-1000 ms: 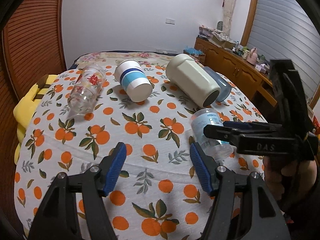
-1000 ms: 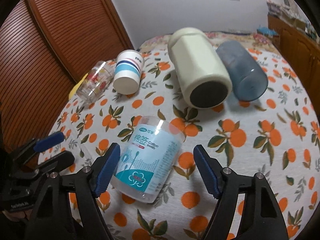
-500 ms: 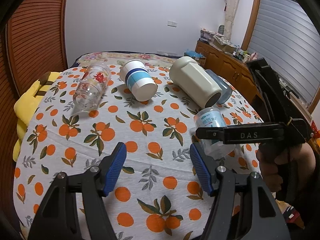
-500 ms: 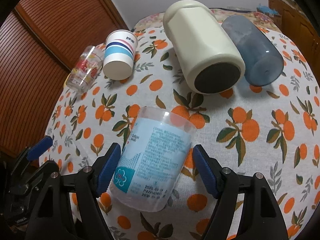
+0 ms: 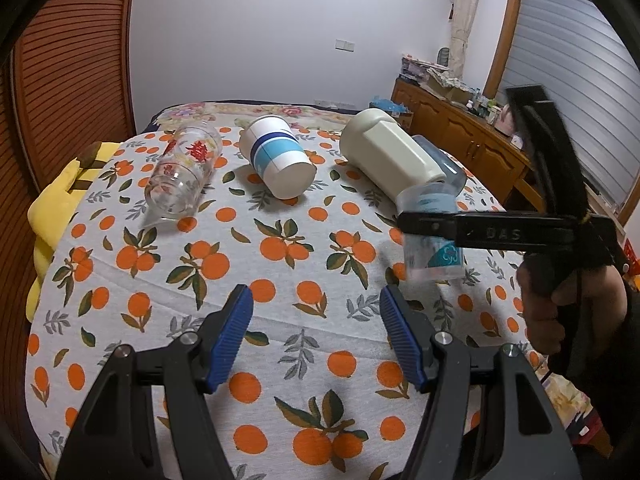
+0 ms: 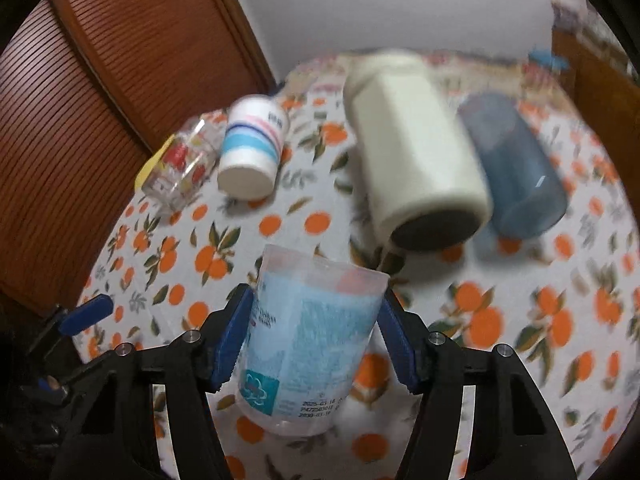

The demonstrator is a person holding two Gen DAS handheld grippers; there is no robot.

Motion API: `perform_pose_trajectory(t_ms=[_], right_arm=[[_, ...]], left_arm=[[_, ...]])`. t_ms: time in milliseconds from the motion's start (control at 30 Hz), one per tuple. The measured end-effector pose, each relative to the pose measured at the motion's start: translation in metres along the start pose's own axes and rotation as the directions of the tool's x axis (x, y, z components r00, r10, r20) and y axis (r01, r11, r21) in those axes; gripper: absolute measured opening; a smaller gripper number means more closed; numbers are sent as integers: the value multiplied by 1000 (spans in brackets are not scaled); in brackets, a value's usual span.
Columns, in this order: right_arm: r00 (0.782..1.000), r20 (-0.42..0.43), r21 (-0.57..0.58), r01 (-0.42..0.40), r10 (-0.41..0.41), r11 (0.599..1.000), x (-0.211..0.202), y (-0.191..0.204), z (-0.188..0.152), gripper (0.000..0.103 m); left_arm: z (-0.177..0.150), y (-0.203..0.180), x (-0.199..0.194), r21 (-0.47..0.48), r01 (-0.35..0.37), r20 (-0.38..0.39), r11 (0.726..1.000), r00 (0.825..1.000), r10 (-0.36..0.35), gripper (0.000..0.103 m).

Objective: Flip cup upright
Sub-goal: 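Lower the upright canister onto the bed beside the cream bottle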

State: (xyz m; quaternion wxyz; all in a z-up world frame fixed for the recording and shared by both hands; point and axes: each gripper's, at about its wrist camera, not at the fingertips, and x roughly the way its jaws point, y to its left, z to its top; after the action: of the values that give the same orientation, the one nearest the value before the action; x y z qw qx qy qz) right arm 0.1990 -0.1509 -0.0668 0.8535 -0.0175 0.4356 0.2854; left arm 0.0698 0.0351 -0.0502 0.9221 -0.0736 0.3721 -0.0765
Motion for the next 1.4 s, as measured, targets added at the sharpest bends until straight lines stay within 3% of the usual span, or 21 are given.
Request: perform_pose_trajectory(t_ms=[433, 1133, 1400], right_arm=[[990, 103, -155, 108, -93, 982, -11, 19, -14, 61], [996, 76, -204, 62, -47, 977, -2, 36, -17, 59], [998, 63, -191, 42, -30, 981, -3, 36, -21, 63]], left_arm=[[2, -2, -3, 11, -16, 15, 1000, 1000, 16, 65], [9, 6, -12, 7, -88, 117, 996, 989, 87, 70], [10, 6, -11, 22, -129, 121, 991, 985, 125, 71]])
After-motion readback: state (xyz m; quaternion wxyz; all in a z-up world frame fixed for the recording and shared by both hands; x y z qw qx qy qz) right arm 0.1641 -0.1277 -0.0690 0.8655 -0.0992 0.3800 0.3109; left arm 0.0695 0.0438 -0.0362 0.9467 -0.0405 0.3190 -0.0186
